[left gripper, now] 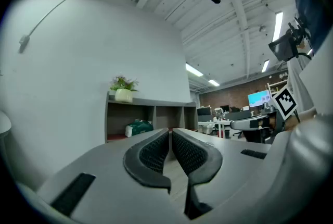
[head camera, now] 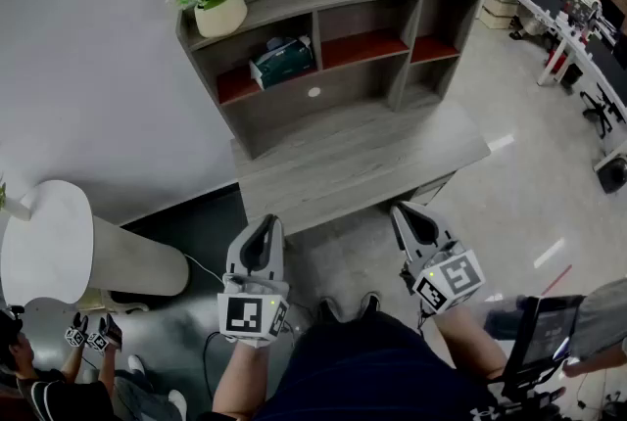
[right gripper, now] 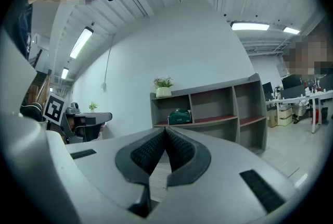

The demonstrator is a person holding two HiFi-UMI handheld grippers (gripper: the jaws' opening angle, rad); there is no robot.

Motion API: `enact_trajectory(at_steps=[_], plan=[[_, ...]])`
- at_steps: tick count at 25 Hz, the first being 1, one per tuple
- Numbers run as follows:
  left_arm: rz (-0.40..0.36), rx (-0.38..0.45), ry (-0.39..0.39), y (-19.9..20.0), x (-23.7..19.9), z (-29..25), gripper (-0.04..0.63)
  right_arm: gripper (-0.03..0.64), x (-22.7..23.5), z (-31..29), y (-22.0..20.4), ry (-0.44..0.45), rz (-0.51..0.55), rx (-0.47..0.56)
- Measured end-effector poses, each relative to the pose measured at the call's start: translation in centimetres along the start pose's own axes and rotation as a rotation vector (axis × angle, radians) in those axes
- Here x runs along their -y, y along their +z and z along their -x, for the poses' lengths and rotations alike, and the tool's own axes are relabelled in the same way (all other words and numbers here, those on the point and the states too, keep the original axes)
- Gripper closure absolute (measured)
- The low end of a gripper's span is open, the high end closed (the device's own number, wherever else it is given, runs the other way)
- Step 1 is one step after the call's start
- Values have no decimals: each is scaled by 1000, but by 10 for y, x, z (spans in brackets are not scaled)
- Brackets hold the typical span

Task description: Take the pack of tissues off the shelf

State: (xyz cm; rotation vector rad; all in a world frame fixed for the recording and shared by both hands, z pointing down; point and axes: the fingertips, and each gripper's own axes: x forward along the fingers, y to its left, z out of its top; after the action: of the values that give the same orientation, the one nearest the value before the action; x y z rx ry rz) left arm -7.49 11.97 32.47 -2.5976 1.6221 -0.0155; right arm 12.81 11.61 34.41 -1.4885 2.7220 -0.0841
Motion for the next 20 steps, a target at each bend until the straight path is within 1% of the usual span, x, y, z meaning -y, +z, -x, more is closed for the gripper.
enact_trajectory(at_steps=[12,20], plan=[[-2,0,5,-1,-4,2,563,614,3,0,-3,-6,4,-11],[-4,-8,6,-3,-26,6,563,614,2,-9,-2,-45,-1,-10]])
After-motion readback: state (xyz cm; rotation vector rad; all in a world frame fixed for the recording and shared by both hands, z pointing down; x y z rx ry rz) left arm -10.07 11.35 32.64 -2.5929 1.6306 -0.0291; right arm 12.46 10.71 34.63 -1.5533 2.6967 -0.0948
